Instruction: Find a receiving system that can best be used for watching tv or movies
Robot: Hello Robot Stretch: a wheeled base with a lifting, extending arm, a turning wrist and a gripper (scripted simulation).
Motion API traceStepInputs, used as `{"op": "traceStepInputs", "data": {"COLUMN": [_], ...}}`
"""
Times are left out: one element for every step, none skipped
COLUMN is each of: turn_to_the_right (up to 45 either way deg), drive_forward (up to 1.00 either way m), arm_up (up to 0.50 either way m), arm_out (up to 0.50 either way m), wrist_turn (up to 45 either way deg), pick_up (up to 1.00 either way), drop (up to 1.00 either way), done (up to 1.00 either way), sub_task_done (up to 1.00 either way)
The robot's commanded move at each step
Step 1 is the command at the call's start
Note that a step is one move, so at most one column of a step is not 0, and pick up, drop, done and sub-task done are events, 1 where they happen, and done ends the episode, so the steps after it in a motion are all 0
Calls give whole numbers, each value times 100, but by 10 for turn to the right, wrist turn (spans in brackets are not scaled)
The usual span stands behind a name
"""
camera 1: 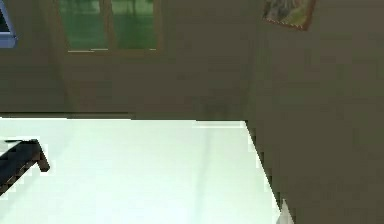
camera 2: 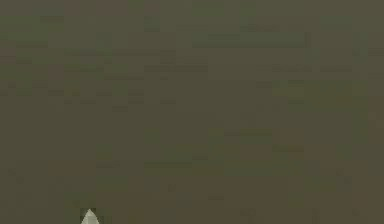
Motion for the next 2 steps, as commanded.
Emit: {"op": "traceStepInputs", "data": {"turn_to_the_right": [-330, 0], "drive_forward": [0, 20], "arm_up": [0, 0], "arm_out": [0, 0], "wrist_turn": [0, 0], "pick_up": [0, 0], "drop": [0, 0], "done": [0, 0], "sub_task_done": [0, 0]}}
